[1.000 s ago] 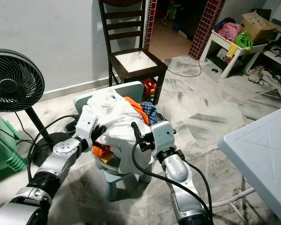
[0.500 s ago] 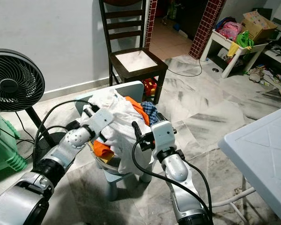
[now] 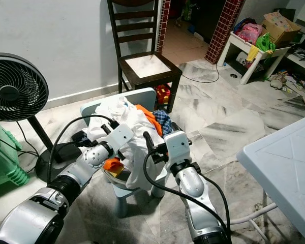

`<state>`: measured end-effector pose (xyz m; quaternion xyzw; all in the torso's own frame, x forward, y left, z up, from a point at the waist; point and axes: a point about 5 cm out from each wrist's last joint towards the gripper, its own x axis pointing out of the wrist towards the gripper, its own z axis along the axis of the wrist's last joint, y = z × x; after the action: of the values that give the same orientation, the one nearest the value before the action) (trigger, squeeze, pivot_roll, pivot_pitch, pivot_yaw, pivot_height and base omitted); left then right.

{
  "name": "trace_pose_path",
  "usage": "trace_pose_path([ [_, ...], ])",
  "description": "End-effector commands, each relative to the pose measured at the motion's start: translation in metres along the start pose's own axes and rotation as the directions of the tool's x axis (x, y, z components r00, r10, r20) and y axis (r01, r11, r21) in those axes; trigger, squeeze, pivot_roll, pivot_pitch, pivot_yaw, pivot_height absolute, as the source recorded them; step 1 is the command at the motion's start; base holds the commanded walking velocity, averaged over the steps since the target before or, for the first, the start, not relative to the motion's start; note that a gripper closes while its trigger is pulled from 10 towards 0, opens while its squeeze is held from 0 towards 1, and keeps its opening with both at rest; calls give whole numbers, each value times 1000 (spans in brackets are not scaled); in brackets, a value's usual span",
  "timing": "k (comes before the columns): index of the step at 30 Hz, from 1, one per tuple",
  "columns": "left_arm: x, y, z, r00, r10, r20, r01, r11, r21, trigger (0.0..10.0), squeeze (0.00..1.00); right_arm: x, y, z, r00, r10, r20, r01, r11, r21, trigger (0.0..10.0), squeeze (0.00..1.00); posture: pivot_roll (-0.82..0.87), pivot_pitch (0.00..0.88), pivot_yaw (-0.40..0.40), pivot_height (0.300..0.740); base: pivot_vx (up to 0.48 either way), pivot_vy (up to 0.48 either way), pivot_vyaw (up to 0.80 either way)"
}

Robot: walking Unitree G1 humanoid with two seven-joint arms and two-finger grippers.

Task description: Hang hanger

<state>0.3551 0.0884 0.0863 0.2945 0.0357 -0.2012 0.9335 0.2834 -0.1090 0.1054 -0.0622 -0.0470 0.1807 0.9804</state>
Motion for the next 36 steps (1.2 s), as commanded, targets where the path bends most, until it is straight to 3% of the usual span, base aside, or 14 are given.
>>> trace_pose_path([
  [1,0,2,7,997,58,54,-53,995,-84,10000,1000,-1,-3,0,1000,-2,1,2,1000,-7,10000,0,-37,63,-105,740,0,0,0],
  [3,-5,-5,4,994,70,81,-54,980,-193,10000,1000,-1,-3,0,1000,2,1,-2,1000,-8,10000,0,-35,63,-106,740,0,0,0],
  [10,-20,-33,-6,991,87,103,-47,938,-344,10000,1000,0,-2,1,1000,15,1,-15,1000,-8,10000,0,-27,65,-118,740,0,0,0],
  [14,-22,-34,-2,985,103,139,-42,920,-389,10000,1000,0,-2,1,1000,18,0,-18,1000,-9,10000,0,-26,66,-119,740,0,0,0],
  [18,-29,-31,12,957,162,240,-23,868,-496,10000,1000,1,-2,1,1000,22,0,-22,1000,-9,10000,0,-24,67,-120,740,0,0,0],
  [23,-41,-30,19,931,199,305,3,834,-552,10000,1000,1,-2,0,1000,26,-2,-26,1000,-8,10000,0,-21,69,-122,740,0,0,0],
  [32,-67,-37,3,945,206,253,-4,782,-623,10000,1000,2,1,0,999,44,-6,-44,999,-6,10000,0,0,75,-134,740,0,0,0],
  [33,-68,-38,-2,951,210,227,-17,768,-640,10000,1000,2,1,0,999,46,-6,-46,999,-6,10000,0,0,75,-134,740,0,0,0],
  [34,-69,-38,-10,959,227,169,-53,729,-682,10000,1000,3,1,0,999,50,-6,-50,999,-6,10000,0,4,78,-141,740,0,0,0],
  [36,-68,-38,-16,964,239,120,-84,698,-712,10000,1000,4,2,0,998,57,-6,-57,998,-6,10000,0,5,78,-143,740,0,0,0],
])
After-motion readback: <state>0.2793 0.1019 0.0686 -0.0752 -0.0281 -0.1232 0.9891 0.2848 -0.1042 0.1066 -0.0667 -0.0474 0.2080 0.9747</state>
